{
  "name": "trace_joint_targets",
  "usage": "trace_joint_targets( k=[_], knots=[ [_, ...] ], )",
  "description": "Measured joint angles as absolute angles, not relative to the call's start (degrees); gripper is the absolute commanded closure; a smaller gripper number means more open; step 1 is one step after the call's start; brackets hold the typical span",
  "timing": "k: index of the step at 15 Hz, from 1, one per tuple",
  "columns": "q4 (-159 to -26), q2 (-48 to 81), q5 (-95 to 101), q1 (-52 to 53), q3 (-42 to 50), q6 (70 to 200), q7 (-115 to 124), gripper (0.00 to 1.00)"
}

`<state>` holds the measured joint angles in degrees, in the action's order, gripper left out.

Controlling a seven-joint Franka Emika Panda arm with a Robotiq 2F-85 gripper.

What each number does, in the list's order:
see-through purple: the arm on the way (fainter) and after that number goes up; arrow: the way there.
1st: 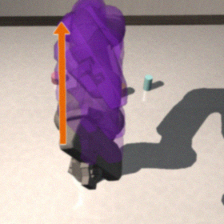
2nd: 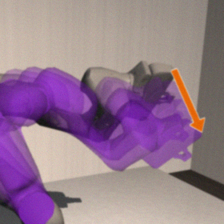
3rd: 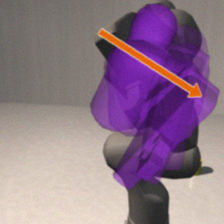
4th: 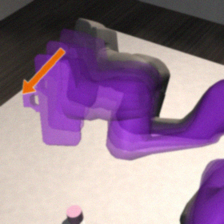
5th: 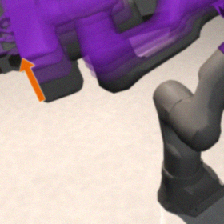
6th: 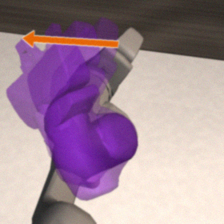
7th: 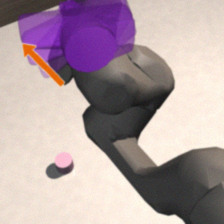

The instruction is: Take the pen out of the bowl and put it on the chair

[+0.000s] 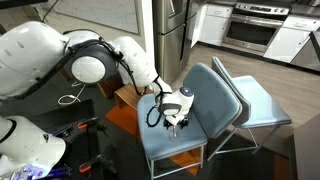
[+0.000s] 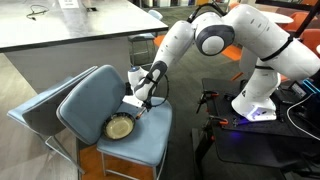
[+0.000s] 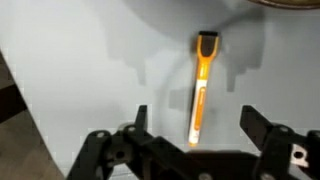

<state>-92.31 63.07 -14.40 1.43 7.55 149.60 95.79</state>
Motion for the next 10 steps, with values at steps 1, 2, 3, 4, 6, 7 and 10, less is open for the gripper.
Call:
trace_joint_targets(
  k=[1,2,3,4,6,7,10],
  knots=[
    [-95.0,61.5,-14.4,1.9,7.6,151.4,95.8,0.00],
    [-97.6,59.9,-14.4,2.5,7.6,153.0,95.8,0.00],
    [-100.4,58.3,-14.4,3.2,7.7,154.1,95.8,0.00],
    [-103.0,56.5,-14.4,4.3,8.0,154.6,95.9,0.00],
    [-107.5,52.9,-14.5,6.8,9.3,154.6,96.4,0.00],
    [-109.8,51.1,-14.5,8.1,10.0,154.7,96.9,0.00],
    [-116.2,46.3,-14.5,11.1,11.4,154.9,97.2,0.00]
  ],
)
